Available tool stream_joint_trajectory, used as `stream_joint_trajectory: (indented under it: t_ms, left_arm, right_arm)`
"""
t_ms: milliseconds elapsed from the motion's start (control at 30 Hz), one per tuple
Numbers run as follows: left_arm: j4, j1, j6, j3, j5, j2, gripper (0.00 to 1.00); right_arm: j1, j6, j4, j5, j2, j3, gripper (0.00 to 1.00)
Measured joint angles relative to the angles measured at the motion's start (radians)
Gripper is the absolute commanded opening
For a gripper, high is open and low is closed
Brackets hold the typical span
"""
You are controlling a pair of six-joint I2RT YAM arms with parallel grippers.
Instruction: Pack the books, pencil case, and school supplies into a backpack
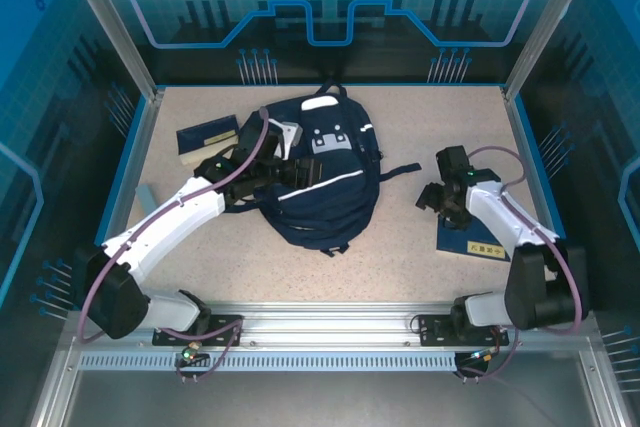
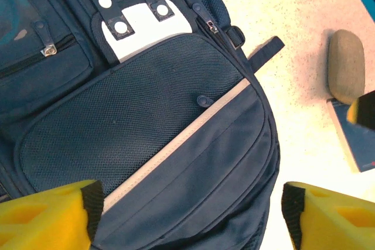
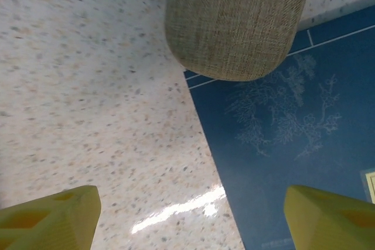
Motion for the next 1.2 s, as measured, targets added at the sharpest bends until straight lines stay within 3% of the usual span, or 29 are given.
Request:
stream_joint_trajectory:
  t_ms: [300, 933, 1200]
  left_arm:
    - [-0.013, 0.000, -0.069, -0.006, -0.053, -0.001, 0.97]
    - [-0.016, 0.000, -0.130, -0.006, -0.064, 0.024, 0.99]
    - [-0.016, 0.000, -0.134, -0.006, -0.060, 0.024, 0.99]
  right_arm:
    - [0.001, -0.007, 0.044, -0.037, 0.143, 0.002, 0.80]
    - [0.057, -0.023, 0.037, -0.145, 0.145, -0.010, 0.78]
    - [0.062, -0.034, -0.025, -0.032, 0.126, 0.020, 0.84]
